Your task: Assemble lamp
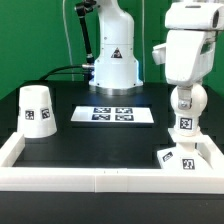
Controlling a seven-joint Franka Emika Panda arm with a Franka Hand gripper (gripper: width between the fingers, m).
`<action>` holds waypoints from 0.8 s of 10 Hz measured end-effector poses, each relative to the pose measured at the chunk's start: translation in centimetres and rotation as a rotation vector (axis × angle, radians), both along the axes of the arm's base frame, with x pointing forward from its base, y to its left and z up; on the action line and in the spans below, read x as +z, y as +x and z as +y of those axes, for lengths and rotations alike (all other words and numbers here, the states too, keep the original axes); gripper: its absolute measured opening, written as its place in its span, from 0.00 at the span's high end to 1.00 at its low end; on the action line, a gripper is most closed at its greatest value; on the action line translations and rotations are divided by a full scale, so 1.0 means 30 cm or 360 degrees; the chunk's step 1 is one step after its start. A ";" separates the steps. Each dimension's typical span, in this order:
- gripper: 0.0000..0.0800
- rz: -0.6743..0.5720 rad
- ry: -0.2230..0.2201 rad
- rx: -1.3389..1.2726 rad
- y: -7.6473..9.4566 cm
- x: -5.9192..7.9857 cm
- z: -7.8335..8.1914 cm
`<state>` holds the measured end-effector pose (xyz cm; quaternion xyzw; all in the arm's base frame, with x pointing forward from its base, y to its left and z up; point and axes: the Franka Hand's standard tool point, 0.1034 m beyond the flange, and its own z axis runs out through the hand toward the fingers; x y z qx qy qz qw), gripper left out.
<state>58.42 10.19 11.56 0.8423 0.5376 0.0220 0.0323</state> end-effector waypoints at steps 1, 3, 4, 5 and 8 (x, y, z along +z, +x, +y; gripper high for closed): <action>0.28 0.0000 0.0001 -0.0011 0.000 0.000 0.000; 0.28 -0.0002 0.0007 -0.0074 0.000 0.000 -0.001; 0.28 -0.0005 0.0020 -0.0235 0.000 -0.001 -0.001; 0.28 -0.0014 0.0036 -0.0457 -0.001 -0.001 0.006; 0.28 -0.0029 0.0077 -0.1000 -0.001 0.000 0.006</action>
Offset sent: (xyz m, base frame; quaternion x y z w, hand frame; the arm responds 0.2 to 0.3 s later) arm -0.0002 -0.0044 -0.0010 0.0108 -0.0069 0.1422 0.9898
